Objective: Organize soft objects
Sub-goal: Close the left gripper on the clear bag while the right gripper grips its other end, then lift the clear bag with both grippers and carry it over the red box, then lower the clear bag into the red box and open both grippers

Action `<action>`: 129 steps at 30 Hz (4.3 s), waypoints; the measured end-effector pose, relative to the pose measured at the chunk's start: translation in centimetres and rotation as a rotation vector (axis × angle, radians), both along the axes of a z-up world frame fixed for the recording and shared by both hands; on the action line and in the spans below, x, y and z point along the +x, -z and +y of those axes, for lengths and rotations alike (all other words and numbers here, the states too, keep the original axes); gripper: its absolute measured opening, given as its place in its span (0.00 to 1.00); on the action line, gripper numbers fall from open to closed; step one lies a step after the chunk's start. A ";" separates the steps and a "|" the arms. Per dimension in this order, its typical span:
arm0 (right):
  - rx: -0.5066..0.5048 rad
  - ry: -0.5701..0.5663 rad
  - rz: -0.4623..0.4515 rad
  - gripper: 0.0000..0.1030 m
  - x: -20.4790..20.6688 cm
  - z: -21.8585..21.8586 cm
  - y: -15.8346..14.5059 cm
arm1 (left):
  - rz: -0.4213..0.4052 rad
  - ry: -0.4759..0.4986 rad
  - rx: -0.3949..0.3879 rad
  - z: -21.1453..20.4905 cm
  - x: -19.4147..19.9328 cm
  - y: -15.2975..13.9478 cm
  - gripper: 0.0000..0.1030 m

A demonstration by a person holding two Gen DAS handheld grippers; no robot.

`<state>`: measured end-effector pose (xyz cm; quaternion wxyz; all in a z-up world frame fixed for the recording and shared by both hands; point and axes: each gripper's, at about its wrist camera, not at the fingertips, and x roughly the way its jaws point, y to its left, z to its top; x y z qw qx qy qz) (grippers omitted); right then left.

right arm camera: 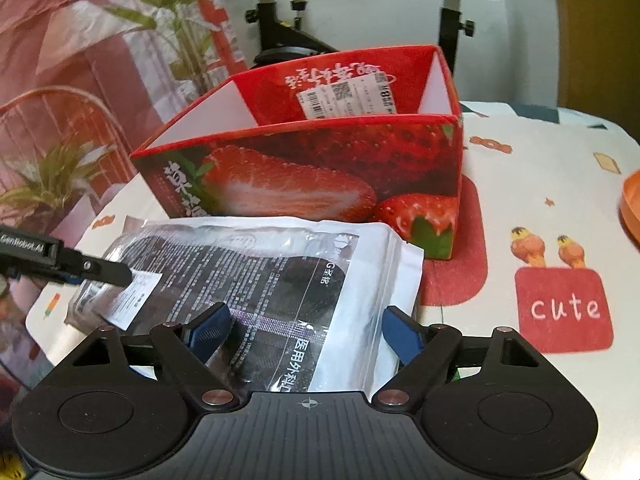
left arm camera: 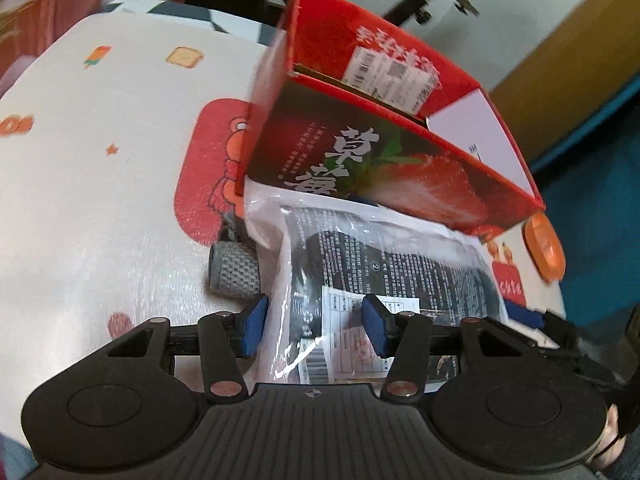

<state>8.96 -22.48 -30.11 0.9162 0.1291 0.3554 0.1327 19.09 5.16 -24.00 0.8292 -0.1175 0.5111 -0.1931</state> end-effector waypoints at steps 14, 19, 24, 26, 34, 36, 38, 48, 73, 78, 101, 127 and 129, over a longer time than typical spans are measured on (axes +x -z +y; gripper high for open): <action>-0.069 -0.059 -0.055 0.48 -0.2 0.2 -1.1 | -0.113 0.035 0.079 -1.5 -1.2 -0.7 0.52; -0.124 -0.078 -0.127 0.46 -1.2 0.4 -2.8 | -0.148 0.043 0.078 -1.5 -2.1 -1.5 0.51; -0.155 -0.094 -0.181 0.46 -2.0 0.5 -4.5 | -0.210 0.038 0.074 -1.2 -3.1 -2.6 0.51; -0.154 -0.094 -0.197 0.46 -2.2 0.4 -5.2 | -0.242 0.036 0.070 -1.2 -3.5 -3.3 0.51; -0.178 -0.098 -0.292 0.46 -2.4 0.3 -8.8 | -0.402 0.011 0.067 -1.5 -4.2 -7.6 0.51; -0.169 -0.095 -0.308 0.46 -2.1 -0.1 -9.8 | -0.434 0.007 0.063 -1.7 -4.0 -8.6 0.51; -0.175 -0.092 -0.330 0.46 -1.7 -0.4 -10.7 | -0.458 -0.001 0.058 -2.0 -3.5 -9.4 0.51; -0.247 -0.047 -0.417 0.38 2.6 -1.5 -14.3 | -0.509 -0.086 0.031 -3.7 1.0 -11.3 0.51; -0.287 -0.010 -0.133 0.27 14.5 -3.2 -6.0 | -0.322 -0.009 0.209 -8.4 12.2 -4.8 0.45; -0.280 -0.045 -0.084 0.27 15.4 -3.4 -5.3 | -0.301 0.019 0.275 -9.1 12.6 -4.1 0.46; -0.105 -0.213 0.182 0.05 21.0 -3.0 -5.6 | -0.125 0.085 0.186 -9.7 15.5 -1.7 0.22; -0.277 -0.191 0.328 0.48 24.1 0.6 -3.9 | -0.192 0.086 0.257 -9.9 14.4 -2.2 0.36; -0.257 -0.165 0.287 0.50 23.0 0.1 -4.7 | -0.231 0.073 0.245 -9.6 13.6 -3.4 0.55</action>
